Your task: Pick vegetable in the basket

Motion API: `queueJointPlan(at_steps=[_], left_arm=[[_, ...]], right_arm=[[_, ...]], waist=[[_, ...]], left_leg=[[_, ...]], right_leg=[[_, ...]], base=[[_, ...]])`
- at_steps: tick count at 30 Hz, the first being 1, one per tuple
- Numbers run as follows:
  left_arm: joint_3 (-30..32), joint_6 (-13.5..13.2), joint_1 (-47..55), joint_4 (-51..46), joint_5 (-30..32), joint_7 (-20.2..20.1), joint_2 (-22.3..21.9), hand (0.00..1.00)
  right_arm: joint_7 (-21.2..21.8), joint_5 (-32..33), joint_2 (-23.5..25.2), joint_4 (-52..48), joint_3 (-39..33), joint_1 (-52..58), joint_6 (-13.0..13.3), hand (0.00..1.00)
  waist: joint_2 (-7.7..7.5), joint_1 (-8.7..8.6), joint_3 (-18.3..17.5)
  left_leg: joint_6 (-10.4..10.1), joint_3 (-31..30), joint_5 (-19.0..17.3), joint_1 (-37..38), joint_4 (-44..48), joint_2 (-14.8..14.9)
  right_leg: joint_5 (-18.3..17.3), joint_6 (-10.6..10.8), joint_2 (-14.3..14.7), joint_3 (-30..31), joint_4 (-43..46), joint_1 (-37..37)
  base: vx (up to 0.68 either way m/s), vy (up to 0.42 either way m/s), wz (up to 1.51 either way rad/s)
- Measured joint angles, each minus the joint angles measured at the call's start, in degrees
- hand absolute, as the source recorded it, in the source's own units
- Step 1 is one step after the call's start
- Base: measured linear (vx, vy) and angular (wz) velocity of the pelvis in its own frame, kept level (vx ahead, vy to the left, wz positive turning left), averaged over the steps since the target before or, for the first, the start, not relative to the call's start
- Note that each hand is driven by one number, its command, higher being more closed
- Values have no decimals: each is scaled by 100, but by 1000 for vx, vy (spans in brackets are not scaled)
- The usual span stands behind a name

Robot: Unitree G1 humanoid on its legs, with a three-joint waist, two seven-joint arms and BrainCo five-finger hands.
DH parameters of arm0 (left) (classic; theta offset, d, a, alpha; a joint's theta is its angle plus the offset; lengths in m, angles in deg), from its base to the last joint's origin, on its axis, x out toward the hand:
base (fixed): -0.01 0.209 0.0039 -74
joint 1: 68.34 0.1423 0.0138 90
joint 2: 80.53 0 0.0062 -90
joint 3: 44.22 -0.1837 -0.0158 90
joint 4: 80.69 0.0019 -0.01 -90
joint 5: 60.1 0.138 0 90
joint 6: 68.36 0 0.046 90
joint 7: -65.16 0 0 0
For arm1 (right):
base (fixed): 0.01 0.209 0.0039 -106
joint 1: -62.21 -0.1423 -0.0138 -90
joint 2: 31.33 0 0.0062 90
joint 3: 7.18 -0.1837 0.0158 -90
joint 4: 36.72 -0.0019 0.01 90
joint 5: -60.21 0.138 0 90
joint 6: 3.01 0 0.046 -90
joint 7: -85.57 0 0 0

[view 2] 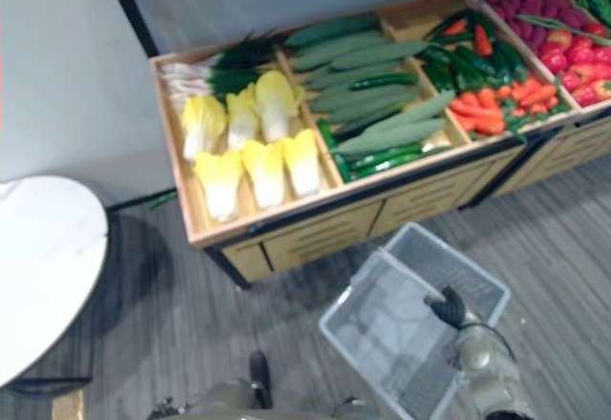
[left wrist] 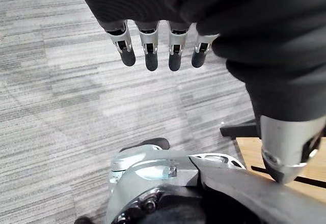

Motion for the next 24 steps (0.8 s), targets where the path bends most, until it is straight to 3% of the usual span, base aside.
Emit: queueJointPlan(at_steps=[1,2,3,4,5,6,8,10,11,12,15,16,21,24], left_arm=[[-15,1,0,49,1,-5,5,0],[-35,-2,27,53,0,-6,71,0],[-161,2,37,41,0,-8,285,0],[-187,3,44,3,-2,-7,389,0],[-186,0,7,-41,-5,1,458,0],[-179,0,-21,-66,-10,6,466,0],[-166,-6,-102,-179,-24,10,444,0],[-165,-48,-166,-296,-34,25,397,0],[-160,-73,-172,-315,-42,34,423,0],[-142,-84,-220,-271,-53,52,447,0],[19,-93,-301,-163,-100,60,139,0],[122,-93,-297,-138,-116,62,70,0],[1212,-86,-250,-60,-137,119,-166,0],[1880,-73,-170,-32,-334,206,-321,0]], right_arm=[[-12,-1,43,54,-2,-1,-13,100],[-184,-3,103,66,-170,-35,-35,100],[-156,4,126,250,-163,-30,4,100],[-161,20,270,460,-166,-19,20,100],[-159,26,381,614,-165,11,34,100],[-156,38,392,683,-166,13,44,100],[-157,102,389,757,-300,10,42,100],[-169,209,393,985,-497,-9,30,100],[-170,245,414,1118,-596,-15,27,100],[-186,283,453,1355,-786,0,-2,100],[-236,500,451,2199,-1413,-83,-84,100],[-264,541,450,2339,-1613,-93,-133,100],[-289,932,603,2953,-2675,268,-286,100],[-404,1093,707,3126,-3276,486,-325,100]], waist=[[16,-9,-3],[-51,-13,19],[-211,-99,53],[-240,-152,83],[-348,-185,113],[-359,-183,140],[-301,-221,167],[-319,-262,146],[-403,-263,121],[-548,-322,89],[-28,-287,81],[61,-287,68],[103,-310,37],[85,-316,-95]], left_leg=[[1,10,-55,102,5,-18],[41,51,-184,258,68,-78],[92,-46,-350,456,222,-69],[154,-152,-420,570,280,-13],[138,-208,-453,614,356,71],[76,-244,-463,638,374,120],[-15,-372,-498,654,399,301],[-242,-526,-508,616,401,433],[-360,-596,-535,589,407,421],[-554,-724,-588,580,448,434],[-851,-816,-423,640,257,960],[-892,-817,-357,661,223,1026],[-909,-828,323,622,358,1203],[-777,-737,665,518,379,1169]], right_leg=[[4,-5,-155,221,602,-204],[191,-209,-440,733,1793,-707],[940,-288,-545,1402,2954,-1240],[804,-377,-473,1643,3326,-1412],[432,-366,-384,1696,3225,-1525],[331,-396,-326,1662,3053,-1557],[250,-441,-122,1622,1893,-1626],[456,-258,123,2152,358,-1554],[837,-241,154,2498,-79,-1554],[932,193,190,2800,-259,-1466],[745,-73,703,2465,-344,-1338],[718,-114,769,2422,-359,-1294],[666,-265,936,2107,-807,-817],[694,-307,880,1935,-1025,-668]], base=[[155,110,-12],[189,109,5],[263,72,24],[269,-17,49],[201,-76,41],[208,-152,39],[200,-185,29],[201,-235,31],[210,-326,46],[180,-323,34],[183,-361,22],[129,-274,12],[67,-197,22],[11,-104,29]])
